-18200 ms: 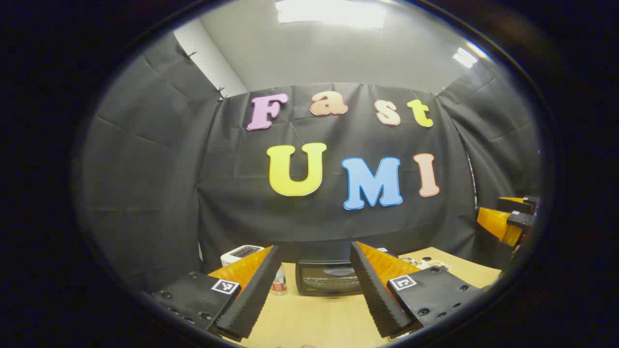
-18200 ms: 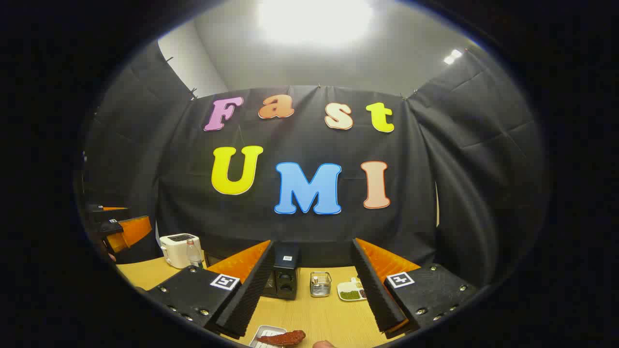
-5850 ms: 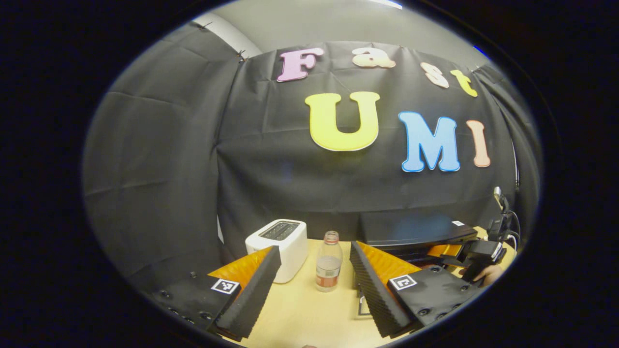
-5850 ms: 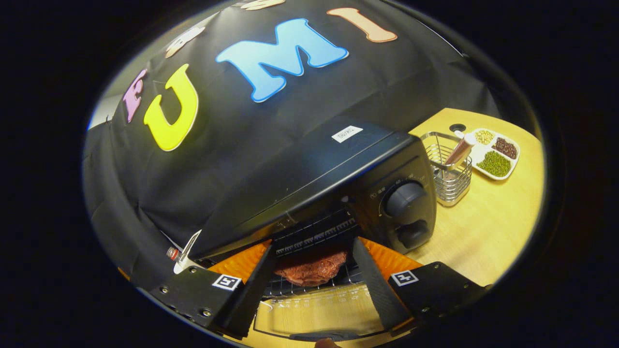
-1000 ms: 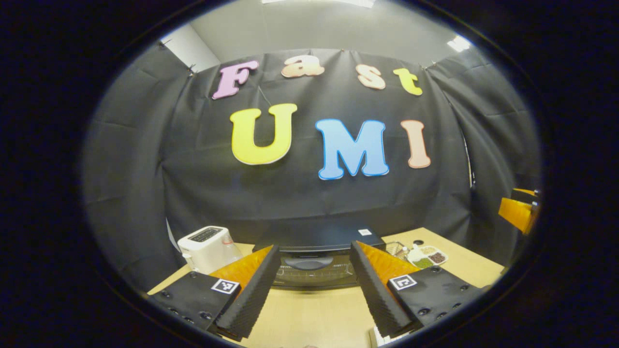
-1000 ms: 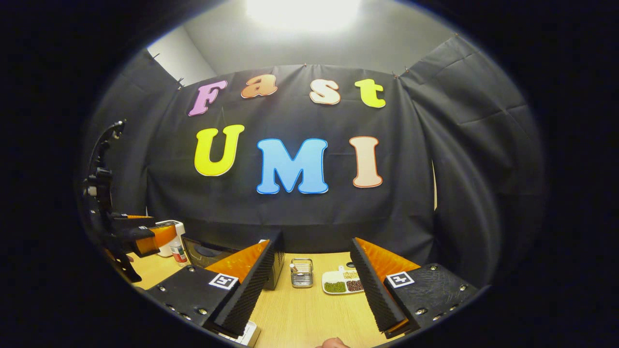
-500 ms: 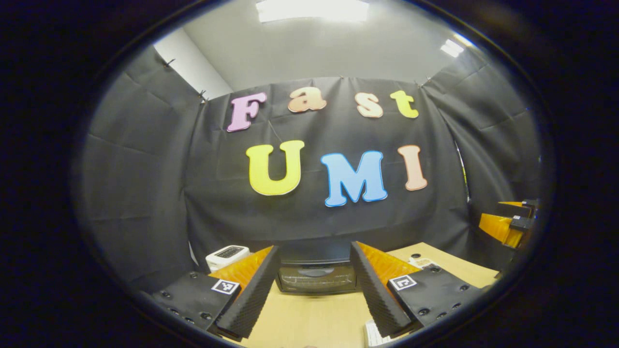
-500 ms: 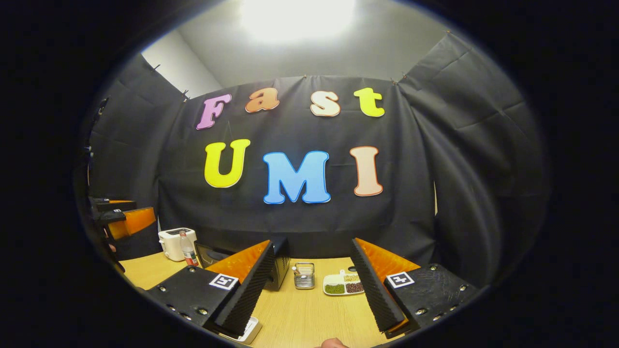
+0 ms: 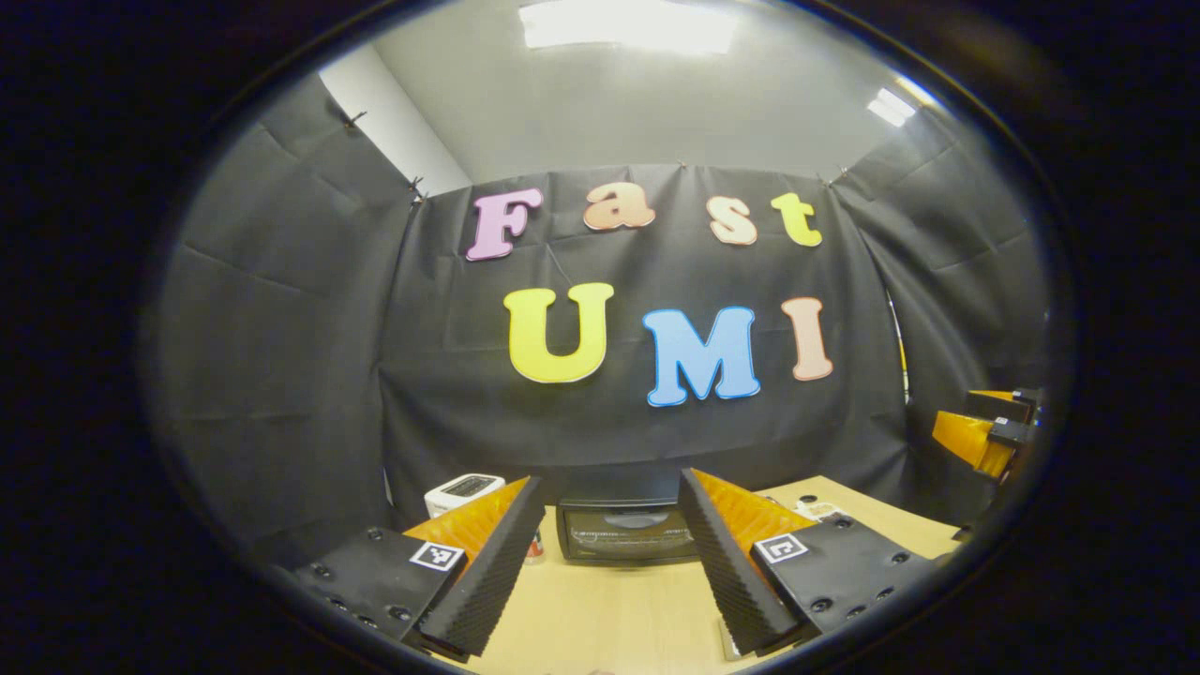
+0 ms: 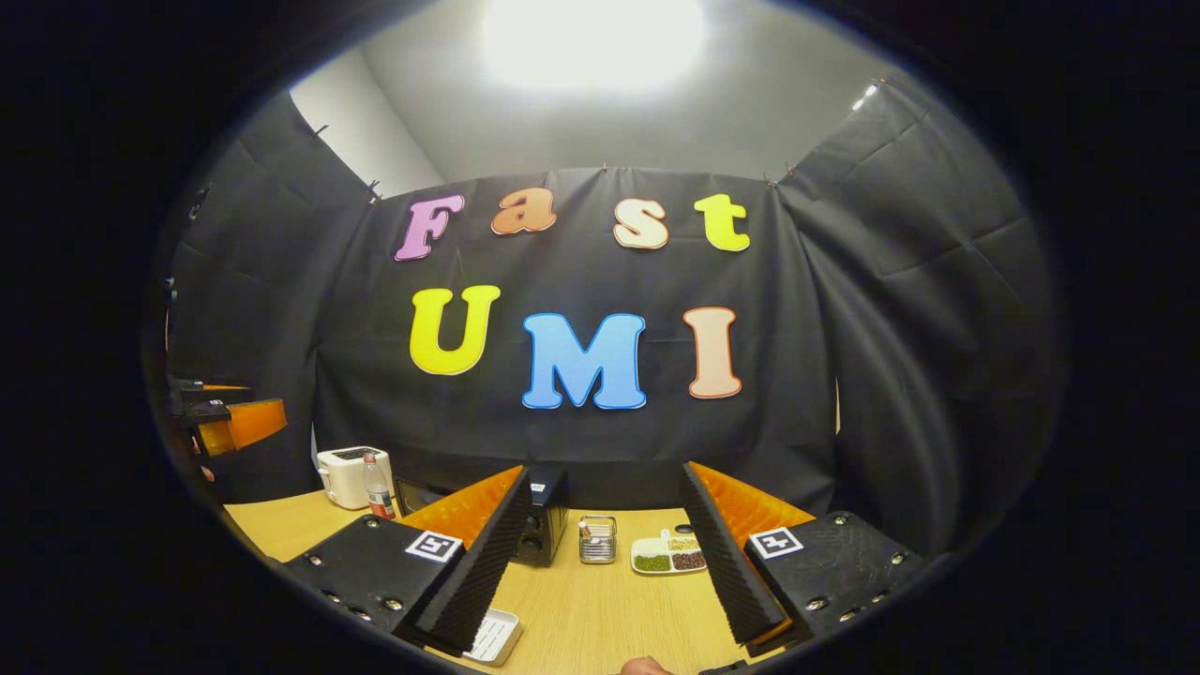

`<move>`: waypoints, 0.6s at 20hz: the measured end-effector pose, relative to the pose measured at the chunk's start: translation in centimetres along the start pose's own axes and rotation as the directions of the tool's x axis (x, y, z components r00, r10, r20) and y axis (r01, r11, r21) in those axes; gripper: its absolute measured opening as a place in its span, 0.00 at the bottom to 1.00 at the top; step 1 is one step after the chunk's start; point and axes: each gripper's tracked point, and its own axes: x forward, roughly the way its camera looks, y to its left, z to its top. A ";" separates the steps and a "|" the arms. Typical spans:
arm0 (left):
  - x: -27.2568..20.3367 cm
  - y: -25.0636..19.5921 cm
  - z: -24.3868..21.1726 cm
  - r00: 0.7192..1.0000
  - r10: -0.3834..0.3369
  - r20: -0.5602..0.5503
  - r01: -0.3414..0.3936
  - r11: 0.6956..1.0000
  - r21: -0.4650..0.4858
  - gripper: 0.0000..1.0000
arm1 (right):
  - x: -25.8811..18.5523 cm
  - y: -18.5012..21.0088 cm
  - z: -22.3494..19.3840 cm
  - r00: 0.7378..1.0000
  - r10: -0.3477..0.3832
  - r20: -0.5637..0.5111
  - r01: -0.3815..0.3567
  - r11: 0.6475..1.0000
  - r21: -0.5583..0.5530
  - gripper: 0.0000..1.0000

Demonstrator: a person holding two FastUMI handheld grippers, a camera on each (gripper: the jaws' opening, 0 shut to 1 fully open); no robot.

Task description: Open the electric oven with the left hand, put the food in, and close the electric oven.

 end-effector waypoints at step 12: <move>-1.1 3.8 0.7 1.000 -0.004 0.002 0.004 1.000 0.011 1.00 | -1.9 3.2 -0.4 0.998 -0.014 -0.058 0.016 0.999 0.031 0.96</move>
